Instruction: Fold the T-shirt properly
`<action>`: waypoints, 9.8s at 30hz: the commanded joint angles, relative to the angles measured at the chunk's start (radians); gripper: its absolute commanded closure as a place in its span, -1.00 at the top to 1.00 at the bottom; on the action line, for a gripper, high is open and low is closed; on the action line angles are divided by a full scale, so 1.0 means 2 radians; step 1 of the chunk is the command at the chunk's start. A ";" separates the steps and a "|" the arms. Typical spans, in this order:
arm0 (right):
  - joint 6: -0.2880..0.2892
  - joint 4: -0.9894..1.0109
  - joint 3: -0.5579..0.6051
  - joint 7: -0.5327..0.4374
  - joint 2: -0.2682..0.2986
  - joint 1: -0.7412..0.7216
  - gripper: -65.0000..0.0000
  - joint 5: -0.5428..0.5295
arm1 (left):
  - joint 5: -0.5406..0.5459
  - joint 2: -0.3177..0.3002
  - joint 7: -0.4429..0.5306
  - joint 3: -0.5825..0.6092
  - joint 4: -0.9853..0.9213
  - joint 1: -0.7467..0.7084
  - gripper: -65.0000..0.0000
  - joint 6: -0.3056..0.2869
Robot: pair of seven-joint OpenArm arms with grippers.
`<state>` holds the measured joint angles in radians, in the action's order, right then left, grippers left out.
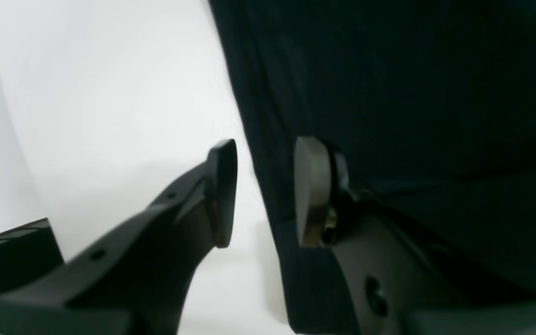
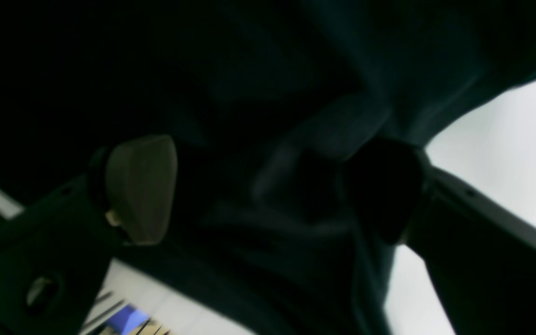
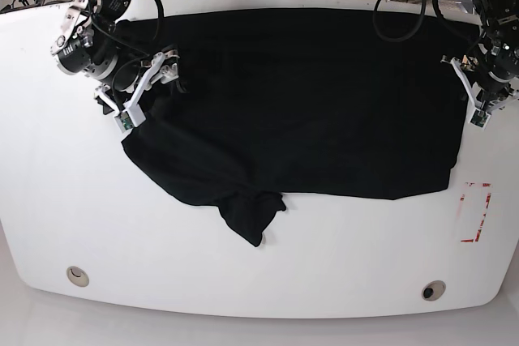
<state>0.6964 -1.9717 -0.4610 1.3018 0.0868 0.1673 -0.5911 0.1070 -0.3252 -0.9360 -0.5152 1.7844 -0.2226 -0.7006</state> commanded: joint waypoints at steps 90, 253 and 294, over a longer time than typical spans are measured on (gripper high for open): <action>0.001 0.099 0.044 -0.119 -0.041 -0.086 -0.97 0.127 | 0.000 -0.008 0.006 0.009 0.005 -0.007 -0.39 0.001; 0.001 0.489 0.010 -0.314 0.045 -0.319 0.22 0.276 | -0.088 0.105 -0.043 0.001 0.087 0.035 -0.39 0.001; 0.001 0.501 0.010 -0.326 0.044 -0.294 -0.69 0.271 | -0.087 0.038 0.111 -0.063 -0.422 0.355 0.49 0.074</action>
<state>0.6960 -0.9546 -0.4404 0.6506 0.1654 -0.4000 -0.0498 -0.0818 -0.2279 -0.7551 -0.6426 0.9497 0.4549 -0.5625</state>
